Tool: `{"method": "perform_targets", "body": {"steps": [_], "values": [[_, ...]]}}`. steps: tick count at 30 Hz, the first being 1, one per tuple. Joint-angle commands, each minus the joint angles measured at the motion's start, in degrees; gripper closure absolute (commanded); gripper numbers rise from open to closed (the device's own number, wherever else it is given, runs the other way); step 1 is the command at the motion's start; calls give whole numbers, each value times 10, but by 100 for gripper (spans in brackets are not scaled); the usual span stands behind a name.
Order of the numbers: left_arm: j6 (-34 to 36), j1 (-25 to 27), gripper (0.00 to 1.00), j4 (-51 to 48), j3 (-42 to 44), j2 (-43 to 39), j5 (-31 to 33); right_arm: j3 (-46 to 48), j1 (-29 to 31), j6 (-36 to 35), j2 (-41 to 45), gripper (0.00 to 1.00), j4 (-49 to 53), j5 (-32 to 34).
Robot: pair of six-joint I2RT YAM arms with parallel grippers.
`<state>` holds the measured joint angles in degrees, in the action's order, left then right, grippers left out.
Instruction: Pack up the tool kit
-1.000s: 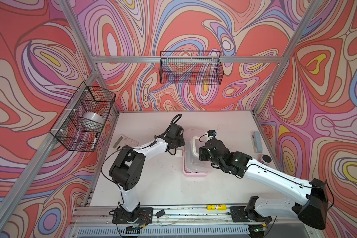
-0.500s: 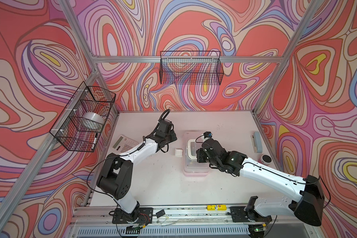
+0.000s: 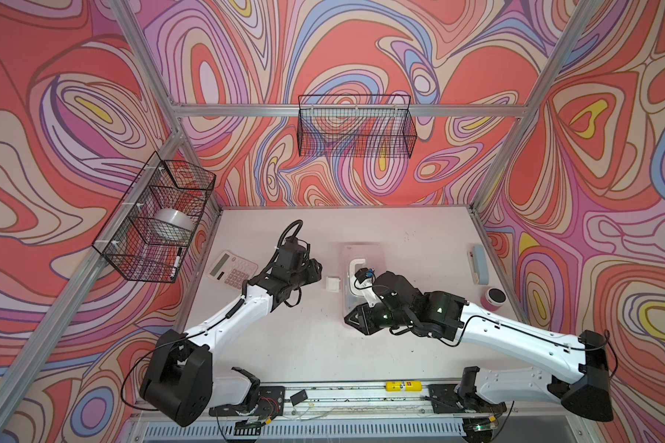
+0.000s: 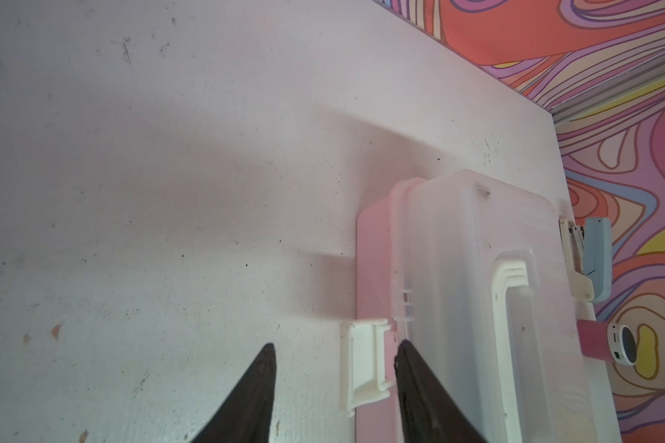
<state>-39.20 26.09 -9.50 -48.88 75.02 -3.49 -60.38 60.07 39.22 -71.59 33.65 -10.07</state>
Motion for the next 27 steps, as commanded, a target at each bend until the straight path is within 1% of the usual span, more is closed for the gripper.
{"method": "perform_targets", "body": {"steps": [1,3,7,10,14,18,21,24,27], "values": [[18,-5,49,-22,10,-6,6,14,3,18,-22,78,42,0],[18,-6,49,-21,9,1,4,26,3,27,-31,78,42,16],[16,-7,49,-9,8,24,1,15,2,36,-60,76,54,62],[11,-9,50,6,8,43,-7,20,-4,38,-77,76,45,76],[4,-10,50,18,6,60,-19,30,-35,42,-91,76,46,92],[0,-10,51,25,6,69,-24,38,-73,42,-82,78,56,115],[-3,-10,51,27,6,74,-28,32,-89,29,-73,79,65,123],[-7,-10,51,29,9,74,-28,8,-90,14,-69,79,76,109],[-7,-10,51,32,14,70,-27,-25,-90,-20,-61,78,80,79]]}}
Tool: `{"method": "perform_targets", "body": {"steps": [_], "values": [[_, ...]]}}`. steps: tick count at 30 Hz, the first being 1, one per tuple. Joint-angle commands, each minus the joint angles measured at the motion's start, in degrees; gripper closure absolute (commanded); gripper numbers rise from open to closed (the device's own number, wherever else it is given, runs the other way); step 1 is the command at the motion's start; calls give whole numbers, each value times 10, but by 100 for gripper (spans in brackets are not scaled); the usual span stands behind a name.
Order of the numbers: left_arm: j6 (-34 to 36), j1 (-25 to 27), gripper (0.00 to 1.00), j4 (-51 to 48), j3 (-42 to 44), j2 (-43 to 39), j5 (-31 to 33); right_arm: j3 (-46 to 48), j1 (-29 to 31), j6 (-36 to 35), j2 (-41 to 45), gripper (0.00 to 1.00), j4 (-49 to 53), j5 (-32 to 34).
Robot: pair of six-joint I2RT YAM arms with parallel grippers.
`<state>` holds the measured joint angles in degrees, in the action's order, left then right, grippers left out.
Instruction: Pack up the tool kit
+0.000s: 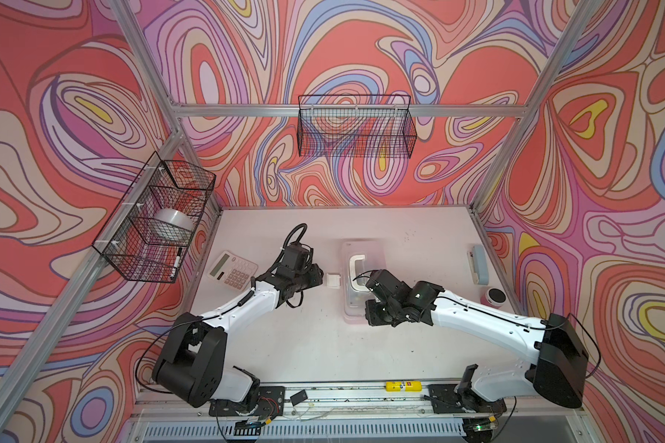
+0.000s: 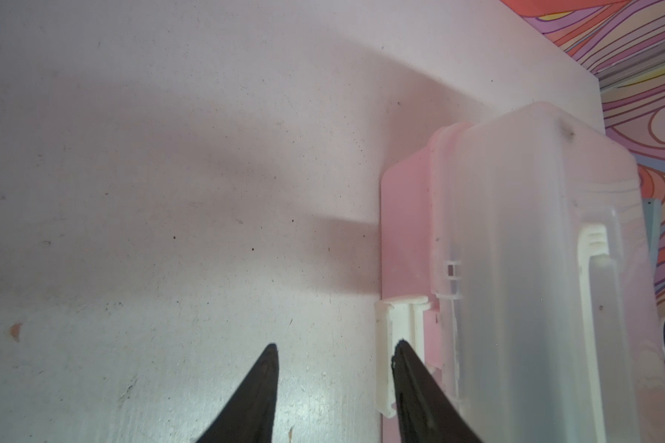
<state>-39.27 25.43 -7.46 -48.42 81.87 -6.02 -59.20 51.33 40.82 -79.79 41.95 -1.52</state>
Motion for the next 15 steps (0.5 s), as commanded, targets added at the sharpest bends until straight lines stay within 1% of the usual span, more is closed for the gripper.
{"method": "perform_targets", "body": {"steps": [1,2,4,9,13,15], "values": [[-7,-4,51,15,11,1,-2,-46,-3,-47,25,78,-11,-24],[-7,-5,51,17,12,1,-4,-54,-3,-54,26,78,-13,-35],[-7,-5,51,18,12,1,-7,-85,-3,-61,17,77,-3,-24],[-11,-6,51,38,19,2,-20,-167,-8,-86,-67,76,13,40],[-12,-5,51,53,23,6,-30,-203,-14,-95,-118,75,-6,72],[-12,-5,51,54,18,14,-38,-221,-18,-98,-145,76,3,113]]}}
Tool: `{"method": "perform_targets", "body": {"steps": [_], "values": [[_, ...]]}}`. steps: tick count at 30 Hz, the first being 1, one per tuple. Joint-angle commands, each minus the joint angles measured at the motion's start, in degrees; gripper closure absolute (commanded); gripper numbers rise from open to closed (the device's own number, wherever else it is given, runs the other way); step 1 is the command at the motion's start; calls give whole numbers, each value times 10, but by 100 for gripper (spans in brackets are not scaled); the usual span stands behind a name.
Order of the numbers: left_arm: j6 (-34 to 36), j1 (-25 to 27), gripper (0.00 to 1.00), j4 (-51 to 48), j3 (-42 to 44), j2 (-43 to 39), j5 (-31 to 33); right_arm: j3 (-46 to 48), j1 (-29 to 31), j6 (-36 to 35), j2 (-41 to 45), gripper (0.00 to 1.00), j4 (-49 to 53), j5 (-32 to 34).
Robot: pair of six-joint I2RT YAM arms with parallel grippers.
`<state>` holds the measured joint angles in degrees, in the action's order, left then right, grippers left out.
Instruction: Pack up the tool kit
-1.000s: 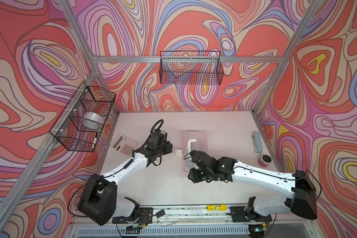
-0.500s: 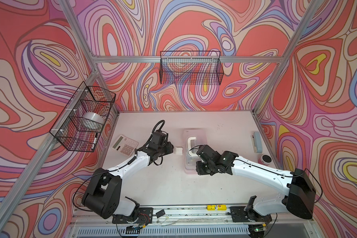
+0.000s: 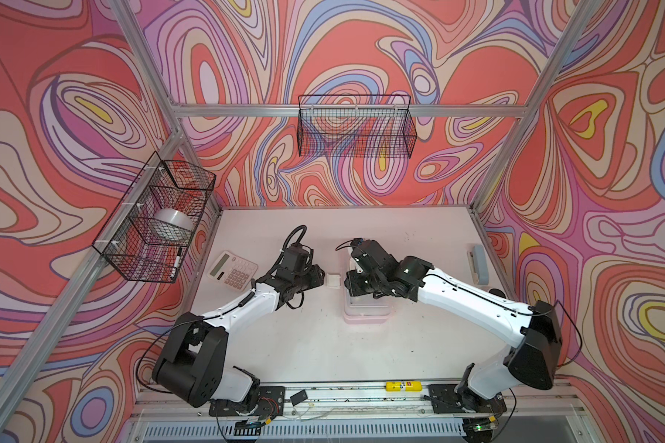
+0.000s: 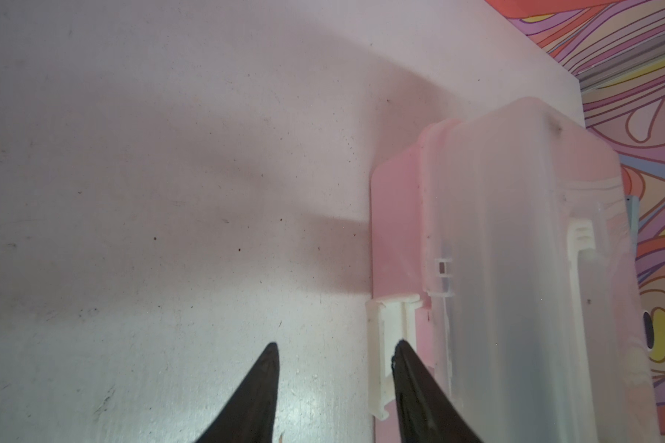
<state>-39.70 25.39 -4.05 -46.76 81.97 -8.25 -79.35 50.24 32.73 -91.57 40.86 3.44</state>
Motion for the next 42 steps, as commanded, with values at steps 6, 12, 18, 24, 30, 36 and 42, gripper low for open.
{"method": "perform_targets", "body": {"steps": [6,12,18,24,30,36,42], "values": [[-11,-5,52,38,1,33,-35,-4,-27,-26,-61,77,0,97],[-19,-5,53,59,2,55,-56,57,-34,-6,-68,79,-40,32],[-22,-5,56,72,1,67,-76,90,-35,8,-62,79,-59,19],[-28,-5,67,86,5,73,-103,93,-36,8,-69,80,-63,9],[-32,-5,68,97,17,70,-111,94,-37,8,-77,80,-69,-3],[-41,-5,75,111,23,84,-120,97,-39,6,-79,81,-69,-3],[-49,-5,89,118,26,98,-124,98,-41,8,-79,81,-65,1]]}}
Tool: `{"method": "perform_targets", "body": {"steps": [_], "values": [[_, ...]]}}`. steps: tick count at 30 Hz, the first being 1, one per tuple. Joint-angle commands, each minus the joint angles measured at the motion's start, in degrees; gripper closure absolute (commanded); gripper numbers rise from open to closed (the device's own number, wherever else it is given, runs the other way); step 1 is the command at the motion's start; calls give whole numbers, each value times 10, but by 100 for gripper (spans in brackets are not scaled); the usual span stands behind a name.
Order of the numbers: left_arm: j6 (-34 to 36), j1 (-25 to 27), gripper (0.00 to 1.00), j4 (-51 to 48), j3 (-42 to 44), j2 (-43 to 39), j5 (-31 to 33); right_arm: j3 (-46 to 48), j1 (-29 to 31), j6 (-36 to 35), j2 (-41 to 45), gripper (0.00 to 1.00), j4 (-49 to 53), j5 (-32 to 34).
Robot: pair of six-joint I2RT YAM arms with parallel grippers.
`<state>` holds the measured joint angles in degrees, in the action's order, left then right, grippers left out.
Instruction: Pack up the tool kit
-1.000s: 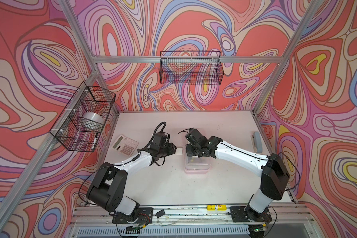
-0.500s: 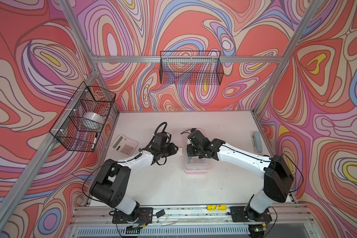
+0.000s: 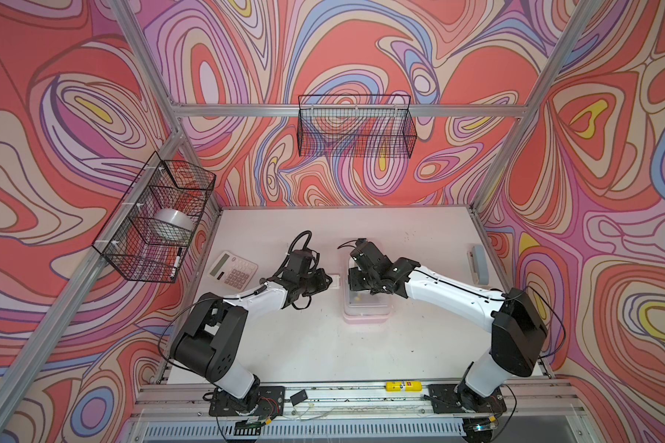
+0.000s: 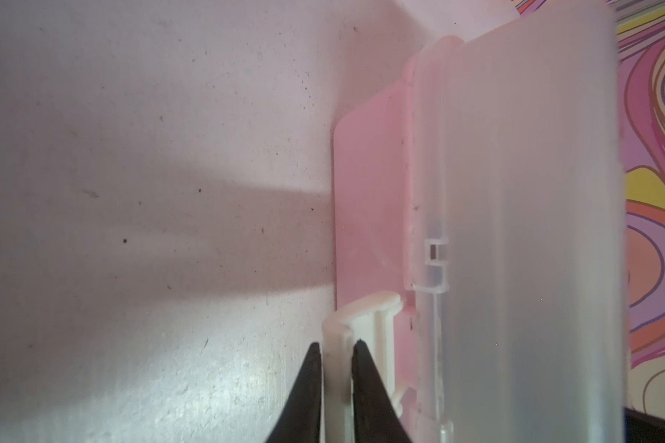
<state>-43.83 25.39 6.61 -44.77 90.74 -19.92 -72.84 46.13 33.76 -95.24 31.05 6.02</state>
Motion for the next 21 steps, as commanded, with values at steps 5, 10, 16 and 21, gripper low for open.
{"method": "perform_targets", "body": {"steps": [5,10,16,21], "values": [[-8,-5,95,6,8,13,-3,40,-2,1,-41,81,33,-24],[-10,-5,96,-2,5,-3,-8,42,-3,2,-40,82,32,-22],[-16,-5,73,-10,-1,-31,-23,45,-3,0,-38,82,28,-24],[-21,-5,71,-4,-1,-42,-39,48,-4,0,-35,83,20,-27]]}}
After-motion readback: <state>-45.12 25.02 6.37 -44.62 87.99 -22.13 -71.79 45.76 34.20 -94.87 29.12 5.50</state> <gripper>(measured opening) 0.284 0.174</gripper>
